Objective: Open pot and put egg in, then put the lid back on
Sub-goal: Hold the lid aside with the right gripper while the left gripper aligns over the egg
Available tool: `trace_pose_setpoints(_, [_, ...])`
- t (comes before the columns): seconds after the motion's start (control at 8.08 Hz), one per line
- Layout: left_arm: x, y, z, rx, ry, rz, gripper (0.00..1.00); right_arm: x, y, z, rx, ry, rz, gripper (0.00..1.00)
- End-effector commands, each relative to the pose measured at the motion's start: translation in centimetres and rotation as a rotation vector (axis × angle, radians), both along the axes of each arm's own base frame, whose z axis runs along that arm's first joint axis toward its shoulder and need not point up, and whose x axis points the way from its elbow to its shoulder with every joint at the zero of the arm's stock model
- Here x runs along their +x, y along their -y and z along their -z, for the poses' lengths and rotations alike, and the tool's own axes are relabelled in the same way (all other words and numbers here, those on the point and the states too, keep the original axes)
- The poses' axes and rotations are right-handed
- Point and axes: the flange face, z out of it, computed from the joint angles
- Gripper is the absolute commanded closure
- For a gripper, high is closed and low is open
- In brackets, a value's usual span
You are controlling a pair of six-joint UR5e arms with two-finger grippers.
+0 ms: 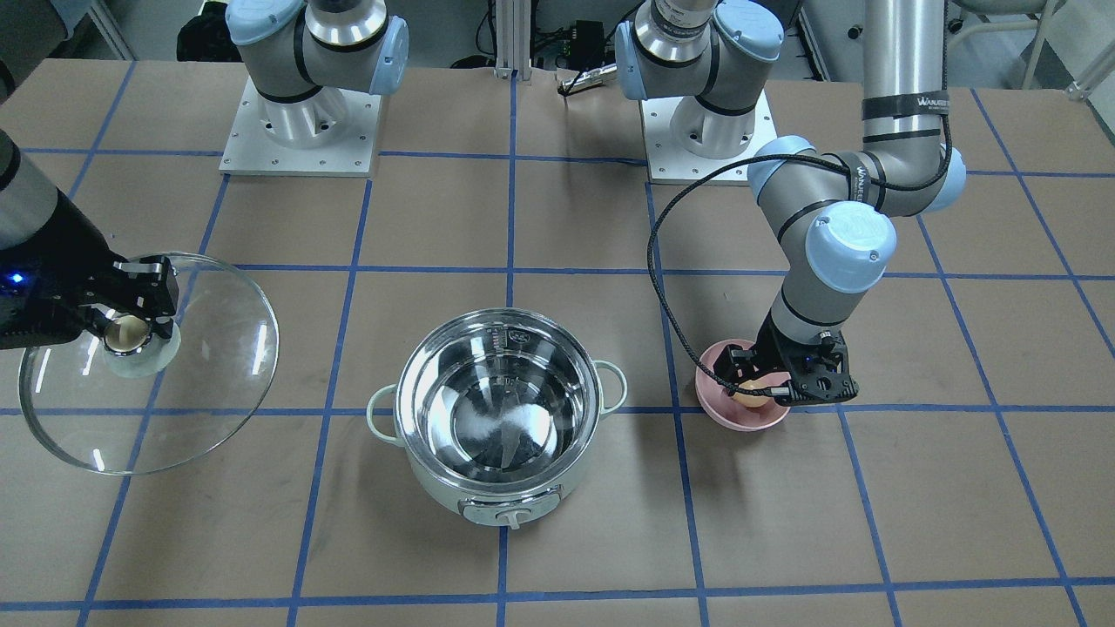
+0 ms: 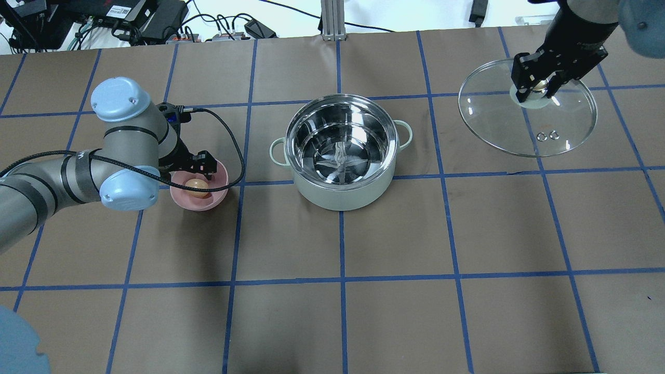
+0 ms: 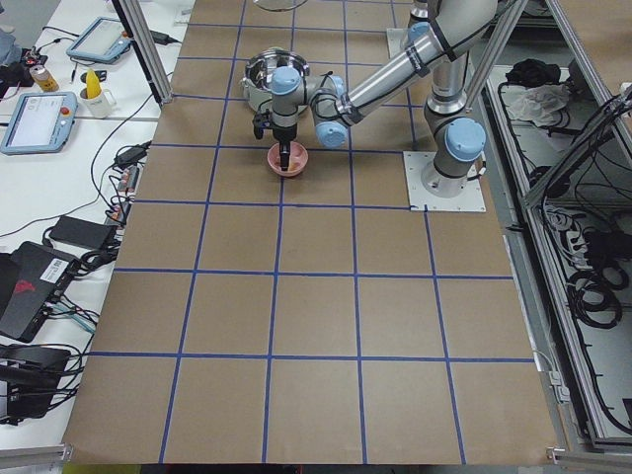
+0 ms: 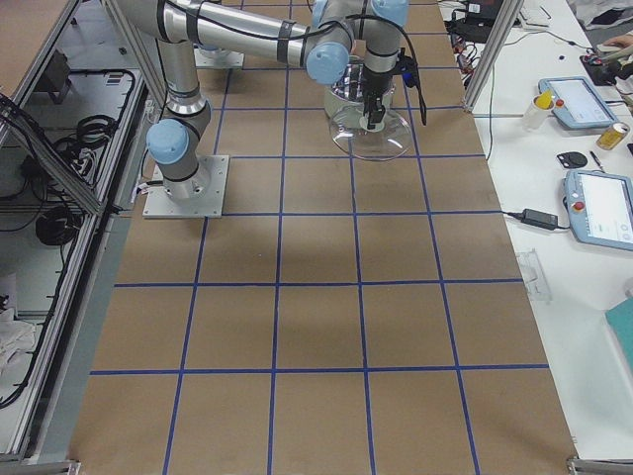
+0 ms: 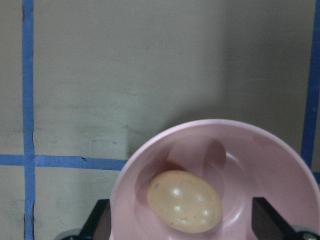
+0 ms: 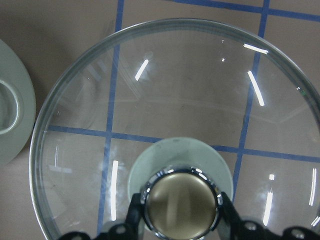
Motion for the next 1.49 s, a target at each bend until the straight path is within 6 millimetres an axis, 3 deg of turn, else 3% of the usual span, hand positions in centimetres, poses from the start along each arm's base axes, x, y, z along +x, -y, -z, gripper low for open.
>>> trace_pose_setpoints(0.0, [-0.1,-0.1,0.0,0.001,-0.003,-0.013,0.12,0.0,0.0,0.0,0.001,-0.001,-0.008,1.00])
trace_pose_setpoints(0.12, [-0.3,-0.2,0.1,0.007,-0.004,-0.010,0.21,0.0,-0.1,0.0,0.001,-0.001,-0.010,1.00])
trace_pose_setpoints(1.36, [-0.8,-0.1,2.3,0.050,-0.016,-0.013,0.21,-0.1,0.1,0.0,-0.007,-0.006,-0.071,1.00])
